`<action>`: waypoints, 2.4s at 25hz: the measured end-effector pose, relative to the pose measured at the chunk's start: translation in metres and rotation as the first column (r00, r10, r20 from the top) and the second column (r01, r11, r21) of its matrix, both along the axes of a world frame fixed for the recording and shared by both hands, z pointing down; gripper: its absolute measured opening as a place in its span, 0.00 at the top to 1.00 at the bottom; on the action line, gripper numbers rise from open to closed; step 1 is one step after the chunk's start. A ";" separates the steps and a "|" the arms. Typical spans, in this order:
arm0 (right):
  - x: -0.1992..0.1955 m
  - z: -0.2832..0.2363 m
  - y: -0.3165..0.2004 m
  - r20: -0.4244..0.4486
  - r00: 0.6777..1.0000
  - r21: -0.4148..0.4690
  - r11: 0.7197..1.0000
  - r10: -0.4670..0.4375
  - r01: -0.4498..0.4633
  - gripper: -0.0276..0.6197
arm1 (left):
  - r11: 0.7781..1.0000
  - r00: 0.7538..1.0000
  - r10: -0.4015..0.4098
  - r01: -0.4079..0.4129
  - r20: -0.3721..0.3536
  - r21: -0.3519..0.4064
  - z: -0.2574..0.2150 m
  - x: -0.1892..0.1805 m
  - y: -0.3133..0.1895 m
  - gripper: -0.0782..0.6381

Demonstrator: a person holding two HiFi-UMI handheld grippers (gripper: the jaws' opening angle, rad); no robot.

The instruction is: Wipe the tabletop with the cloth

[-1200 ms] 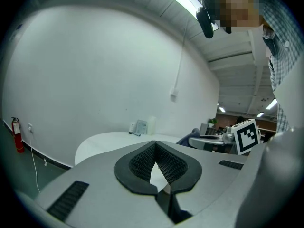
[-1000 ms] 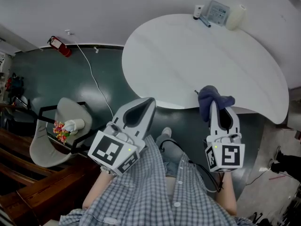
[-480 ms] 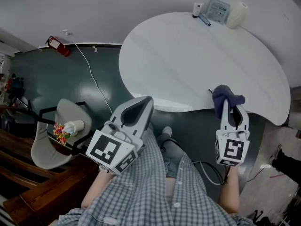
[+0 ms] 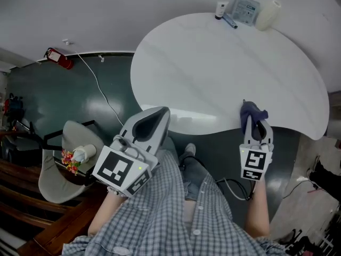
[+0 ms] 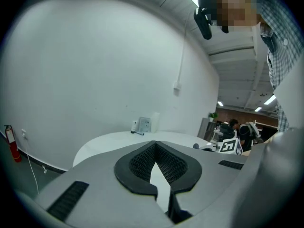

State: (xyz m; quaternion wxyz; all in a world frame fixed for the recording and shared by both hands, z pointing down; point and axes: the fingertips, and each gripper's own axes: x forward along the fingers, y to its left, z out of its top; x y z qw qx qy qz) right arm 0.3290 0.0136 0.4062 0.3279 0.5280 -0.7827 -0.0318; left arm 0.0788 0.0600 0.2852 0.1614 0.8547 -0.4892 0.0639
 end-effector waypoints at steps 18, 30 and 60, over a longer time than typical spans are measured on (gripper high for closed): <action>-0.054 0.098 0.008 0.073 0.995 -0.312 0.946 -0.065 0.085 0.92 | 0.998 0.999 -0.033 0.031 -0.022 -0.063 0.024 -0.039 -0.015 0.88; -0.081 0.106 0.020 0.123 0.992 -0.363 0.932 0.031 0.016 0.92 | 0.997 0.999 -0.044 0.043 -0.026 -0.061 0.027 -0.066 -0.029 0.88; -0.219 0.102 0.035 0.302 0.953 -0.450 0.879 -0.012 0.154 0.92 | 0.998 1.000 -0.013 0.011 -0.020 -0.063 0.031 -0.131 -0.070 0.88</action>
